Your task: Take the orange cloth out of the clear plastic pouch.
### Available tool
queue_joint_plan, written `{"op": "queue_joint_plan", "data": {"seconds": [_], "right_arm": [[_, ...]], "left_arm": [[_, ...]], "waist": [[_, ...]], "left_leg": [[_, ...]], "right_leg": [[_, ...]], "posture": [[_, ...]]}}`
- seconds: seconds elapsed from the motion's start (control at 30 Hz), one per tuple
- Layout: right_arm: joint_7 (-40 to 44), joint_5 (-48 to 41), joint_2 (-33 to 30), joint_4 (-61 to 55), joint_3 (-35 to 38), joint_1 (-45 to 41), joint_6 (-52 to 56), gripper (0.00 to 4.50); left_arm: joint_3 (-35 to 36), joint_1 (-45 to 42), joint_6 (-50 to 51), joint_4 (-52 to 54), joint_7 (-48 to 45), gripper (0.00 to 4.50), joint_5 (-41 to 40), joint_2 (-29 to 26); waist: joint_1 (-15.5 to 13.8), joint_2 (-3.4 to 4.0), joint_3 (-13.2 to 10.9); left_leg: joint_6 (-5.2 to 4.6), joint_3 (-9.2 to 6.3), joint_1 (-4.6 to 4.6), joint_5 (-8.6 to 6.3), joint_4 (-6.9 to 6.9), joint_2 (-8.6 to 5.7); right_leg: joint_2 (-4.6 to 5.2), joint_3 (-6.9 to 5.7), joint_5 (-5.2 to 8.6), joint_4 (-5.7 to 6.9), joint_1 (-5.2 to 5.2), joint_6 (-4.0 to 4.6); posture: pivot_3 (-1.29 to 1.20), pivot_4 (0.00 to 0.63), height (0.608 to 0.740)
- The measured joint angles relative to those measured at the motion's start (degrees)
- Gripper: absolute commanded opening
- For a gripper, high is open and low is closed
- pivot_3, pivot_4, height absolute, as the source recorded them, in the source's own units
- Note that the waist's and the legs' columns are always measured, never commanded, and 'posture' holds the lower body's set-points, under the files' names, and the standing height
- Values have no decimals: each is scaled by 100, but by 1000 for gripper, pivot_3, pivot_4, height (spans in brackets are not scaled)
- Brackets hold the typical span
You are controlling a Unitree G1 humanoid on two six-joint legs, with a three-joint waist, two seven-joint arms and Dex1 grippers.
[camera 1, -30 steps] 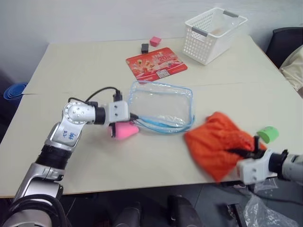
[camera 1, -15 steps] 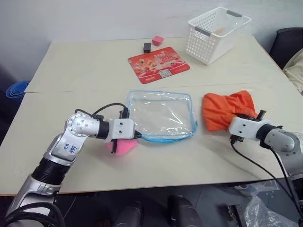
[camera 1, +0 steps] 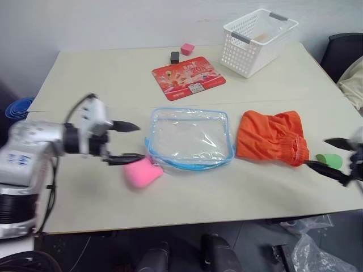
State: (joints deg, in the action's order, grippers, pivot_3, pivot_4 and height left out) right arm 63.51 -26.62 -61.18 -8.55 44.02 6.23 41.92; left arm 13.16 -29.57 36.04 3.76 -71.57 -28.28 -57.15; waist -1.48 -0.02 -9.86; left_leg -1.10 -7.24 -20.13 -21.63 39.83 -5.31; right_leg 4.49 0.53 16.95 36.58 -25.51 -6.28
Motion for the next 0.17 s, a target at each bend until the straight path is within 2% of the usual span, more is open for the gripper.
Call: {"op": "queue_joint_plan", "data": {"seconds": [0.07,0.17], "right_arm": [[242,-258,-11,164,462,229,429,4500],[275,-407,-11,389,657,271,607,4500]], "left_arm": [[162,-157,-129,-605,-227,4475,-3,-307],[129,-398,-564,-1283,-432,4475,144,-444]], "waist": [[2,0,0],[0,2,1]], "left_leg": [[0,1,2,0,-8,-1],[-1,2,2,0,-9,-5]], "right_leg": [[1,1,-1,-8,3,2],[6,1,-1,-8,3,1]], "posture": [[0,150,740],[0,150,740]]}}
